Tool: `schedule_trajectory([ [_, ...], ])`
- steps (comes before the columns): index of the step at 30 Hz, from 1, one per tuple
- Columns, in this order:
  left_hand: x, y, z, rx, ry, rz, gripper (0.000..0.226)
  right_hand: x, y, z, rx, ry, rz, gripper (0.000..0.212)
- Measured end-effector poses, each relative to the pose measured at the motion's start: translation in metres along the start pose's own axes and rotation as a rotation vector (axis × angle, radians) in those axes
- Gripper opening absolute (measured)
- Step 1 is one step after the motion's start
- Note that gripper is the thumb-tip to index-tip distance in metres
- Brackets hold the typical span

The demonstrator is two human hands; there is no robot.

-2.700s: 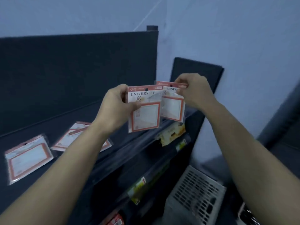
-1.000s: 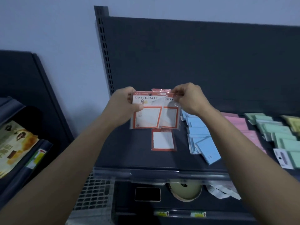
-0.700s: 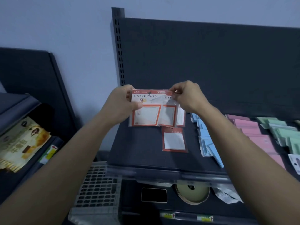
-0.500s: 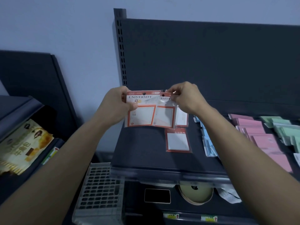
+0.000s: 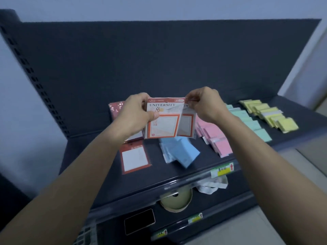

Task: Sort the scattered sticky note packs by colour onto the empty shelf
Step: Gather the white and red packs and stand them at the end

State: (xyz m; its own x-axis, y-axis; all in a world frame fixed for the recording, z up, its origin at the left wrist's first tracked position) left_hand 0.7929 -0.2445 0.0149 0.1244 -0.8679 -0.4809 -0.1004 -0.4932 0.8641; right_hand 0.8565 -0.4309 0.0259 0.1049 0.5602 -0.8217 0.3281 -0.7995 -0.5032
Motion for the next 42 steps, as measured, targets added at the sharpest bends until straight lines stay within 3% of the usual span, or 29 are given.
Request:
schedule_trajectory([
  [4, 0.073, 0.032, -0.027, 0.051, -0.075, -0.018, 0.026, -0.053, 0.074, 0.008, 0.082, 0.078, 0.028, 0.024],
  [11, 0.227, 0.113, -0.074, 0.129, -0.159, 0.011, 0.022, -0.15, 0.224, 0.012, 0.172, 0.184, 0.035, 0.025],
  [18, 0.362, 0.185, -0.11, 0.153, -0.16, -0.021, 0.022, -0.241, 0.359, 0.007, 0.261, 0.239, 0.099, 0.029],
  [27, 0.429, 0.208, -0.169, 0.093, -0.11, -0.063, 0.014, -0.283, 0.475, -0.034, 0.371, 0.292, 0.075, 0.031],
  [42, 0.488, 0.198, -0.309, 0.047, -0.091, -0.105, 0.013, -0.266, 0.562, -0.172, 0.302, 0.152, 0.087, 0.026],
])
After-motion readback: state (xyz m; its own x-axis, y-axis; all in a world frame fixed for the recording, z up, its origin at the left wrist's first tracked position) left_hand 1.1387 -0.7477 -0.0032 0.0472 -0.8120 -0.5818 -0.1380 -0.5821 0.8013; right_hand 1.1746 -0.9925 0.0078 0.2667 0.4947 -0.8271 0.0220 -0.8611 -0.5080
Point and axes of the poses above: each hand's wrist, its own z-axis away from the middle knuckle, its own x-axis out of the palm, y = z × x, the point moved 5 cm from there along -z, towards the middle knuckle, and after that the axes turned 2 degrees about -y, right-handed, at the moved point
